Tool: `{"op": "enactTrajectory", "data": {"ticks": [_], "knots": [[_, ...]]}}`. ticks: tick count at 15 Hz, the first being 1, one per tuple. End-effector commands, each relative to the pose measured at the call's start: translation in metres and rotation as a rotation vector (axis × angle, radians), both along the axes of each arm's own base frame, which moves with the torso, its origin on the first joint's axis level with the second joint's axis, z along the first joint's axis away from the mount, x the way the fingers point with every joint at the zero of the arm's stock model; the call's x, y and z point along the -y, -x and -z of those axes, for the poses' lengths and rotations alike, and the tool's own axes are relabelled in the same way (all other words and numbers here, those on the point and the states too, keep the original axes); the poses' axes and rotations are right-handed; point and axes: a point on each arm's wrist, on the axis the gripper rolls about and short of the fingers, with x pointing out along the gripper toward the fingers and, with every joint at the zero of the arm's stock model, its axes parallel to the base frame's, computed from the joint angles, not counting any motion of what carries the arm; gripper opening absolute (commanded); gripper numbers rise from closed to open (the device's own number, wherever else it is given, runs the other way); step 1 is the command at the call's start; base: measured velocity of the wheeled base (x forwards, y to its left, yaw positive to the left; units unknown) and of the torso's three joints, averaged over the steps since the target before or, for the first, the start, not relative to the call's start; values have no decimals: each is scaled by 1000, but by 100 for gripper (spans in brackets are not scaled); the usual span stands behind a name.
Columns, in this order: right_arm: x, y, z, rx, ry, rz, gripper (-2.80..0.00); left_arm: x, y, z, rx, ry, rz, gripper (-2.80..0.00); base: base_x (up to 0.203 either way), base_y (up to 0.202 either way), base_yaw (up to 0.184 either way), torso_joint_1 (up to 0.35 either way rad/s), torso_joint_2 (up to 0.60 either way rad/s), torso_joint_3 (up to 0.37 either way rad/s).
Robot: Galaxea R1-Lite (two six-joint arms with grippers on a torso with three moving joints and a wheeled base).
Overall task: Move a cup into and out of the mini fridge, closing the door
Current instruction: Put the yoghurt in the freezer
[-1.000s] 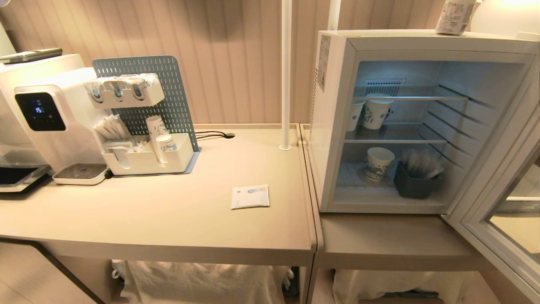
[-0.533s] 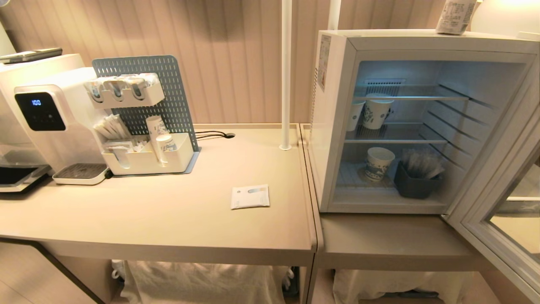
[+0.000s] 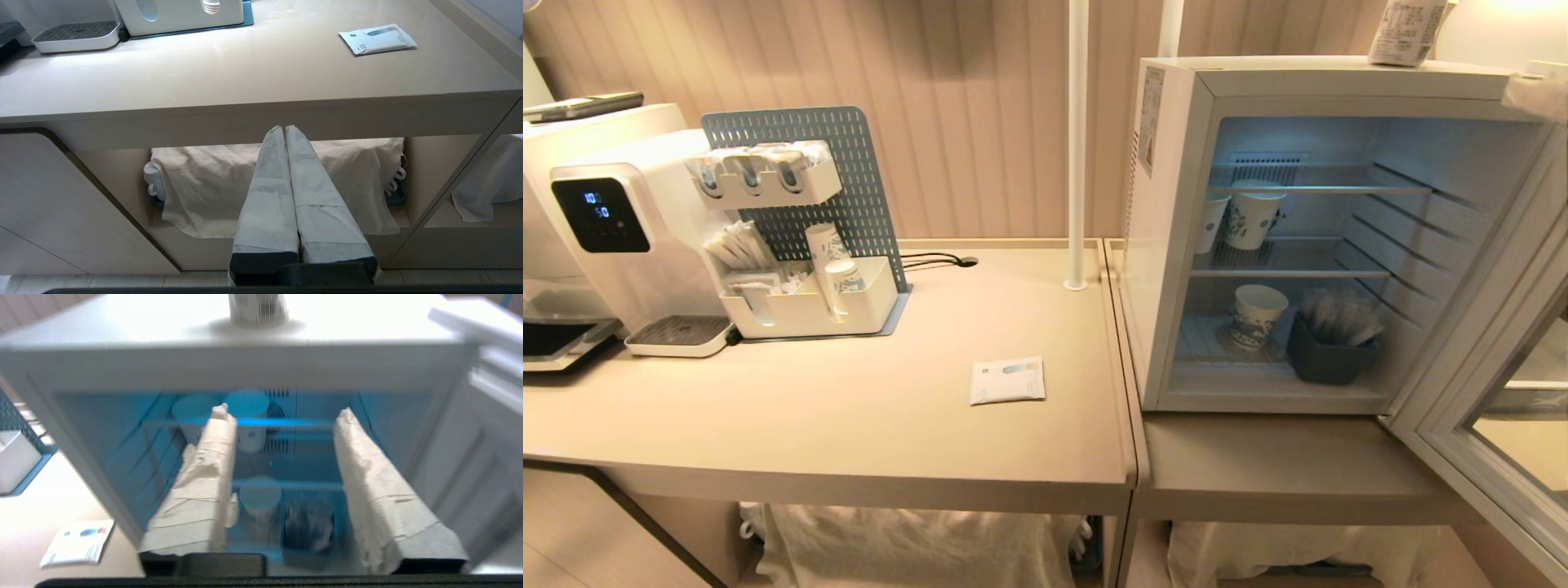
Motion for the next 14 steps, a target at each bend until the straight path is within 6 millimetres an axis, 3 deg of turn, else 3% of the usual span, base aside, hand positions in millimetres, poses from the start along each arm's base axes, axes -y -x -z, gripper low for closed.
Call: {"op": "enactTrajectory", "data": {"ticks": [1,5,9,14], "knots": [[0,-37,-6,-22,0,0,0,0,0,0,0,-1,0,-280,0,0,0,0,0,0],[0,-77,-16,-58,-4,4,0,0,0,0,0,1,0,-280,0,0,0,0,0,0],[0,-106,-17,-56,-8,7,0,0,0,0,0,1,0,-280,0,0,0,0,0,0],[0,-130,-36,2,-10,25,0,0,0,0,-1,5,0,-280,0,0,0,0,0,0]]}}
